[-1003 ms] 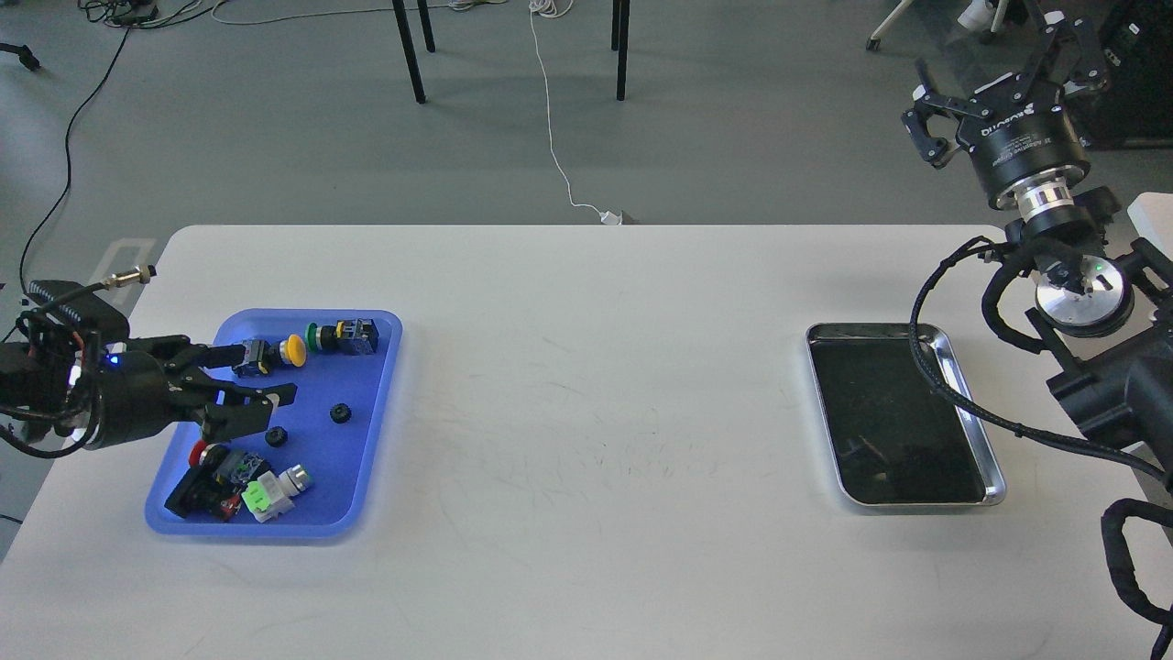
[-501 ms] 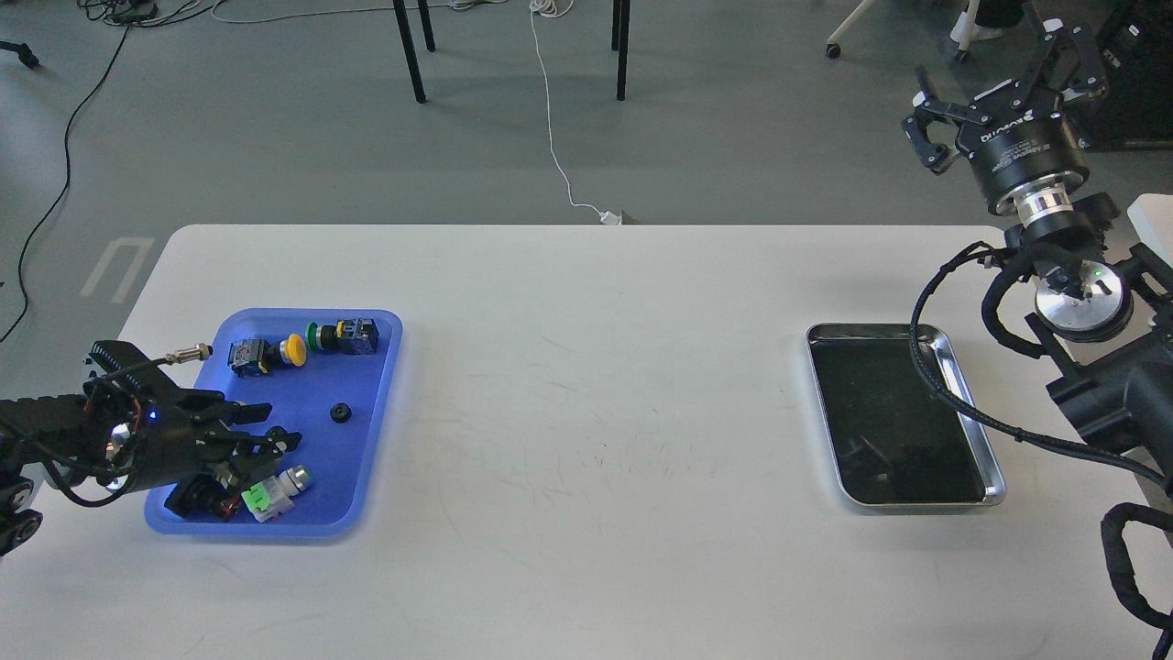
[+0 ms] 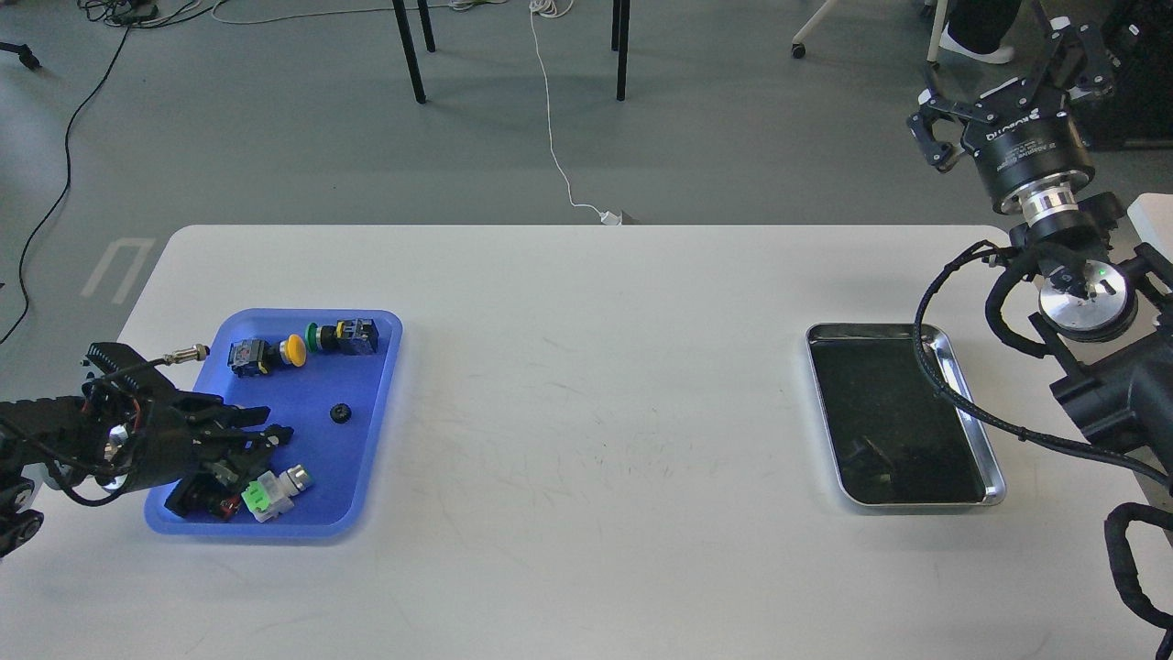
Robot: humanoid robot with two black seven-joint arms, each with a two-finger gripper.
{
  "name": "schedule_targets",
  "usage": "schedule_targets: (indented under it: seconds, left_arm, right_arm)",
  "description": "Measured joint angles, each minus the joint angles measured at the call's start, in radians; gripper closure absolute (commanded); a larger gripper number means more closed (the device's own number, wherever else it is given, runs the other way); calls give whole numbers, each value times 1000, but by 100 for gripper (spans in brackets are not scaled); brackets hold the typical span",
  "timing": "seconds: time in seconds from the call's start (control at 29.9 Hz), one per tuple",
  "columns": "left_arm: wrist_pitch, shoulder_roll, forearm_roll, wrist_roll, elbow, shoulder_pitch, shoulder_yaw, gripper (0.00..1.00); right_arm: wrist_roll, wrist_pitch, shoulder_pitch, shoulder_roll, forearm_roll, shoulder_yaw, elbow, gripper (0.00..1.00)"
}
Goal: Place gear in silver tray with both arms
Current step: 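Lower the left gripper into the blue tray and grasp a black gear, then lift the black gear and carry it toward the table center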
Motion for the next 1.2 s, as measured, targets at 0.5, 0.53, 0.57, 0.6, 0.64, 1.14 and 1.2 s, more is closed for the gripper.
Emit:
schedule_targets:
  seconds: [0.5,0.53,0.57,0.6,0.64,1.14,1.2]
  left_arm:
    - [-5,-1,1,0,19,3,1,81]
    - [-6,-1,1,0,19,3,1,83]
    - [-6,-1,1,0,19,3,3,83]
    - [-7,0,0,0,19,3,8,83]
    - [-7,0,0,0,19,3,15,84]
    - [-18,1,-85,0,0,-75,40,84]
    - [-26,6,-91,0,-9,-104,40,84]
  right_arm:
    - [0,0,1,-1,0,0,2,1]
    - [0,0,2,-1,0,0,2,1]
    - [0,0,2,-1,0,0,2,1]
    - [0,0,2,-1,0,0,2,1]
    - [0,0,2,-1,0,0,2,1]
    - [0,0,2,-11,0,1,3,1]
    - [0,0,2,-11,0,1,4,1]
